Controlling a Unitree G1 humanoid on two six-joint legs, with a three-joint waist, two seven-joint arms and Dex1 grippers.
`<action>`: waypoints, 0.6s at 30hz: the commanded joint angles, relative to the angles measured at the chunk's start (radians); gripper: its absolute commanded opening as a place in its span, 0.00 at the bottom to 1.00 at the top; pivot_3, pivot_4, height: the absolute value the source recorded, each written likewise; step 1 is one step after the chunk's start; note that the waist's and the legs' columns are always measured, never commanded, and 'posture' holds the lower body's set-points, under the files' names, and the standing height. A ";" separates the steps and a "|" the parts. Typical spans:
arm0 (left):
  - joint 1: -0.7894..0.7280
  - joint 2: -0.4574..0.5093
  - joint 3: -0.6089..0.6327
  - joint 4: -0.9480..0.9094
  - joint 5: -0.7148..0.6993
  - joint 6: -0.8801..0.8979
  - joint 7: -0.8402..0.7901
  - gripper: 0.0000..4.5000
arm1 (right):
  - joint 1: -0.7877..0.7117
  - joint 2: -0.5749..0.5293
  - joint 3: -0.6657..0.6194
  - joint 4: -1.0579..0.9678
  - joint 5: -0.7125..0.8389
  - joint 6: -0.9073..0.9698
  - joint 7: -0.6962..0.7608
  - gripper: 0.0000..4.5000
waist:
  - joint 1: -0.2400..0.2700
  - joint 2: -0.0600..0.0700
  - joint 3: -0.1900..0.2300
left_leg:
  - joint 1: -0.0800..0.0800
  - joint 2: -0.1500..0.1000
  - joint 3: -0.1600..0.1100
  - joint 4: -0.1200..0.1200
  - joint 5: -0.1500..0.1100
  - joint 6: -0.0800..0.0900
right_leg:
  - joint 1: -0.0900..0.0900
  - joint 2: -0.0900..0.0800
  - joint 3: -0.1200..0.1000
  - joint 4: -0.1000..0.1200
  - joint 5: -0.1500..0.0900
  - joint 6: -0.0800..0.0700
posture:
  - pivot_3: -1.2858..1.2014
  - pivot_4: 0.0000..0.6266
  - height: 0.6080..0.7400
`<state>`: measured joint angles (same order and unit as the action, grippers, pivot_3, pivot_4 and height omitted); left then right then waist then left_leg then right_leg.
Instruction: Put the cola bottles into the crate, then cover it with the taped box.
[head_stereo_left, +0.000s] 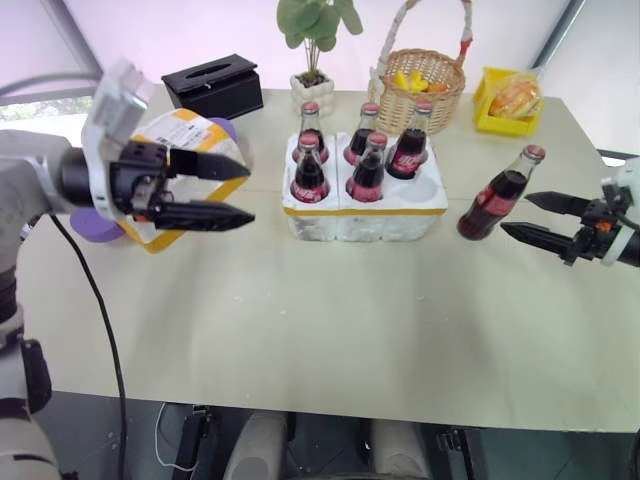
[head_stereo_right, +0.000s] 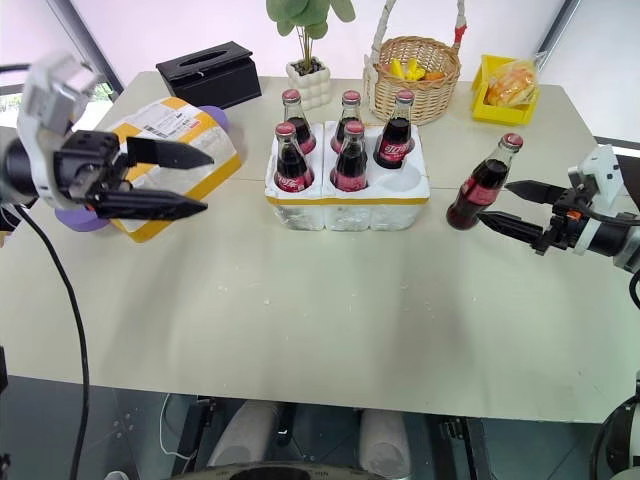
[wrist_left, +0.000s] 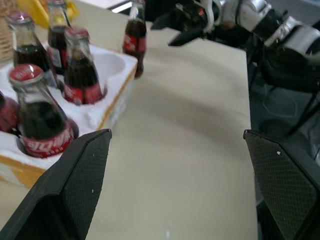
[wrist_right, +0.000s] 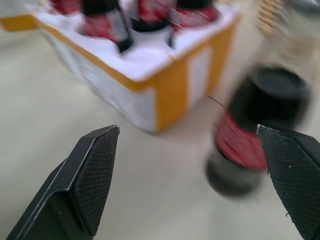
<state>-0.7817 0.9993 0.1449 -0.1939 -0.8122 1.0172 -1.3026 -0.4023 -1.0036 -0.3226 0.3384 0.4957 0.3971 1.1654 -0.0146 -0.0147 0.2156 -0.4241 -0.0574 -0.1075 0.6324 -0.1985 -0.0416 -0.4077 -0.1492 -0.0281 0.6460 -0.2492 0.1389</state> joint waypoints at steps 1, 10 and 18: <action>0.031 0.028 -0.002 -0.032 0.039 -0.082 -0.009 0.98 | -0.033 0.012 -0.014 0.049 -0.025 -0.037 -0.038 1.00 | -0.001 0.000 0.000 | 0.000 0.000 0.000 0.000 0.000 0.000 | 0.000 0.000 0.000 0.000 0.000 0.000 | 0.52 0.24 1.00; 0.048 0.004 -0.004 -0.047 0.036 -0.112 0.045 0.98 | -0.114 0.110 0.026 0.150 -0.072 -0.074 -0.095 1.00 | -0.005 0.000 0.000 | 0.001 0.000 0.001 -0.001 0.000 0.000 | 0.000 0.000 0.000 0.000 0.000 0.000 | 0.52 0.24 1.00; 0.058 0.002 0.009 -0.074 0.015 -0.100 0.085 0.98 | -0.244 0.185 0.047 0.299 -0.110 -0.102 -0.150 1.00 | -0.006 0.000 0.000 | 0.001 0.000 0.001 -0.001 0.000 0.000 | 0.000 0.000 0.000 0.000 0.000 0.000 | 0.52 0.24 1.00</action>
<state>-0.7199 0.9952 0.1300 -0.2443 -0.7808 0.9243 -1.2255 -0.6189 -0.8176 -0.2687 0.6287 0.3864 0.3134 1.0209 -0.0209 -0.0143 0.2157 -0.4234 -0.0572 -0.1071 0.6316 -0.1984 -0.0416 -0.4079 -0.1489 -0.0279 0.6462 -0.2490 0.1387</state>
